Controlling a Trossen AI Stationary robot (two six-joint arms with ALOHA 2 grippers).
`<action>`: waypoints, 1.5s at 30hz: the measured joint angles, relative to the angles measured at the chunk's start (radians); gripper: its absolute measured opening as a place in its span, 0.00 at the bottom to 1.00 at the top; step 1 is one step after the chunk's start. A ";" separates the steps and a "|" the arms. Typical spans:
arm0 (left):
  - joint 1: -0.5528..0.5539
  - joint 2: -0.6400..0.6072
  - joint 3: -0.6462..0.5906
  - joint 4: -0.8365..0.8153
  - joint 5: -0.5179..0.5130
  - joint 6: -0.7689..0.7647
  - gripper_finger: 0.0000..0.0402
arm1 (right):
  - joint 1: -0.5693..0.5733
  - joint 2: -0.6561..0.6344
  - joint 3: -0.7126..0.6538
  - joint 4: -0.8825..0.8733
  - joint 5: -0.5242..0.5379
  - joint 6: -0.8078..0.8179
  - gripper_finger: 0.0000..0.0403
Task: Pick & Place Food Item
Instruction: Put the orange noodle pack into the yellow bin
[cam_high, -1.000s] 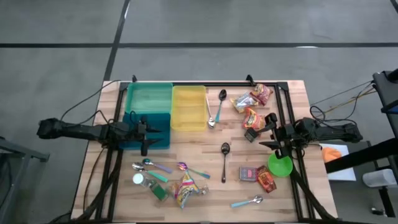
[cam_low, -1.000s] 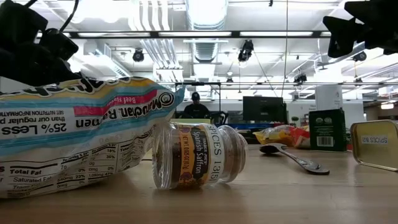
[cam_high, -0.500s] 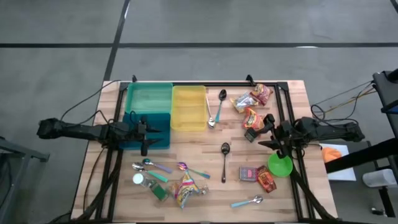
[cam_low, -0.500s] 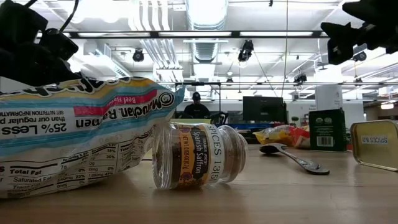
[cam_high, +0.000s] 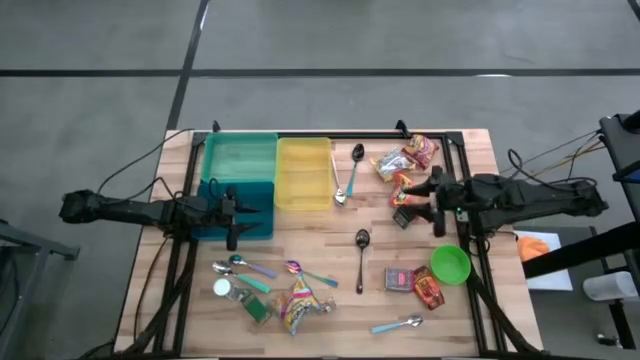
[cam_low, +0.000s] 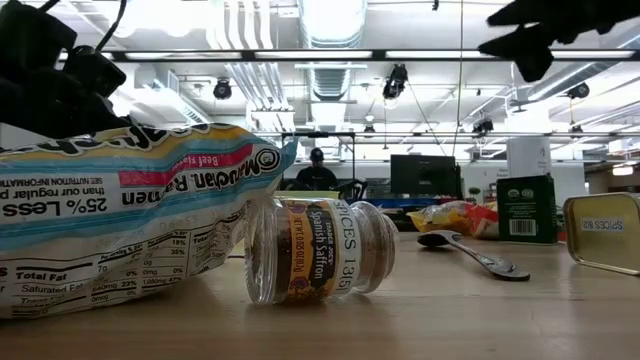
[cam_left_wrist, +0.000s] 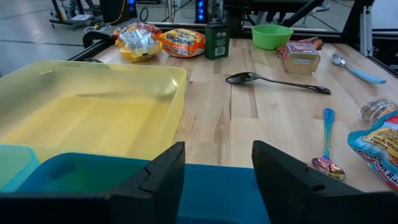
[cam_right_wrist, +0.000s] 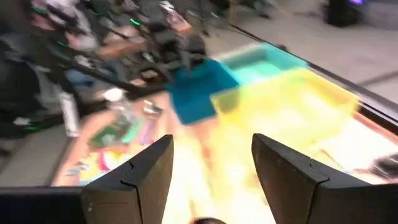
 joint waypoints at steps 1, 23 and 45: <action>0.000 0.000 0.000 0.000 0.000 0.000 0.47 | 0.000 0.031 0.017 -0.006 0.005 -0.001 0.53; 0.000 0.000 0.000 0.000 0.000 0.000 0.47 | 0.001 -0.006 -0.008 -0.180 0.309 0.075 0.53; 0.001 0.000 0.000 0.000 0.000 0.000 0.47 | 0.003 0.007 0.039 -0.233 0.374 0.239 0.53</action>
